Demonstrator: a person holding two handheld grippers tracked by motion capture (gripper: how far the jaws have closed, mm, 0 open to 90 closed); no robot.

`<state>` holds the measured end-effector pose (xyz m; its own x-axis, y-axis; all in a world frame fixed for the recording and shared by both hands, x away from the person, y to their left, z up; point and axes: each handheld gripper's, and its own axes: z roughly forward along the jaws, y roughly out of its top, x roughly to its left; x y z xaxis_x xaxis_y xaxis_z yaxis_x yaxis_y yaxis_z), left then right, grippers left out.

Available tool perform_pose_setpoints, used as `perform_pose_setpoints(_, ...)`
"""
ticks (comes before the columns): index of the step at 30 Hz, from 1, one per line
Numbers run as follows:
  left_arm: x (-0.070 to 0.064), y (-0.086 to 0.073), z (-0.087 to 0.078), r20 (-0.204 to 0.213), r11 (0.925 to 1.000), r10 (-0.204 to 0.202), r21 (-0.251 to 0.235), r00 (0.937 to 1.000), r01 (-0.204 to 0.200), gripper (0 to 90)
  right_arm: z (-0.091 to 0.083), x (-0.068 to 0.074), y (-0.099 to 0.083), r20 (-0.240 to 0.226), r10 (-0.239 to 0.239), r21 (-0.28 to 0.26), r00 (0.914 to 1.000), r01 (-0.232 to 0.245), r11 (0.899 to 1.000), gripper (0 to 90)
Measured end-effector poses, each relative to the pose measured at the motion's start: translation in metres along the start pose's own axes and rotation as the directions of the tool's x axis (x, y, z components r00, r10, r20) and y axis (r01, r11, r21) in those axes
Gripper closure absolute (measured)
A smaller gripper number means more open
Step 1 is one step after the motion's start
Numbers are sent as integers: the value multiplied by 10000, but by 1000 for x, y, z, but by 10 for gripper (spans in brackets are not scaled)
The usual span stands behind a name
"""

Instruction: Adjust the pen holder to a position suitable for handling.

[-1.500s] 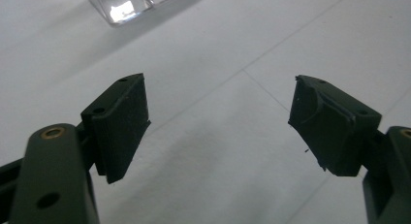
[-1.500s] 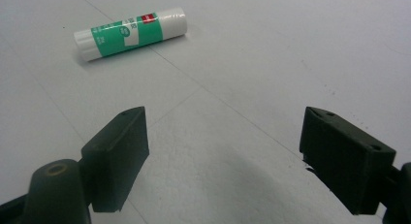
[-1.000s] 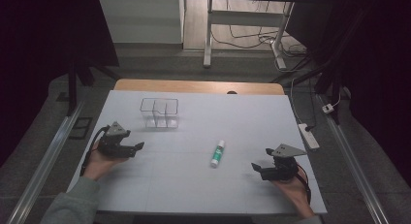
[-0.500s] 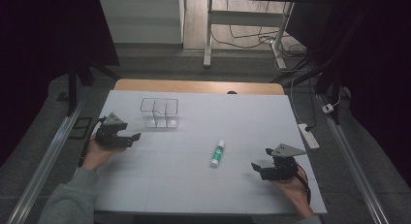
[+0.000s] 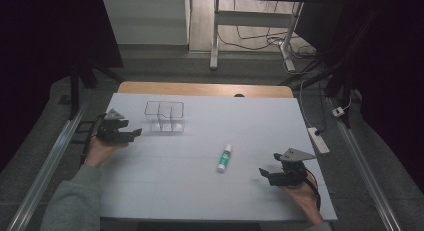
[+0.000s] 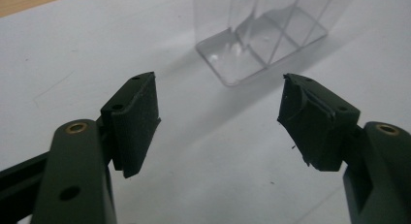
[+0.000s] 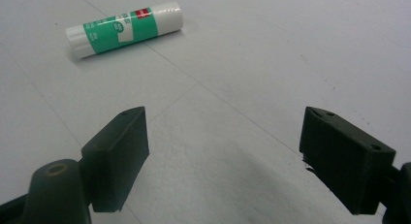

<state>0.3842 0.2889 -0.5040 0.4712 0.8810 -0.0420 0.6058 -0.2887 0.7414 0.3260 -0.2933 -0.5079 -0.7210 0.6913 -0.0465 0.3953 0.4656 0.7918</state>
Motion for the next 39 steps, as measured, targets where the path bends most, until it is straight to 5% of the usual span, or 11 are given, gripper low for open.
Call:
perform_pose_setpoints(9, 8, 11, 12, -271, 9999, -129, -113, 9995, 126, 443, 1, -1, 0, -33, 106, 45, 9999, -106, 9999, 177)
perform_pose_setpoints(21, 16, 20, 26, -213, 9996, -148, -238, 9997, 143, 874, 3, 0, -1, 3, 86, 113, 10000, -86, 9999, 177)
perform_pose_setpoints(39, 17, 31, 52, 229, 9999, 100, 120, 9997, -103, 887, 5, 0, -1, 61, -103, 211, 9999, 102, 9997, 178)
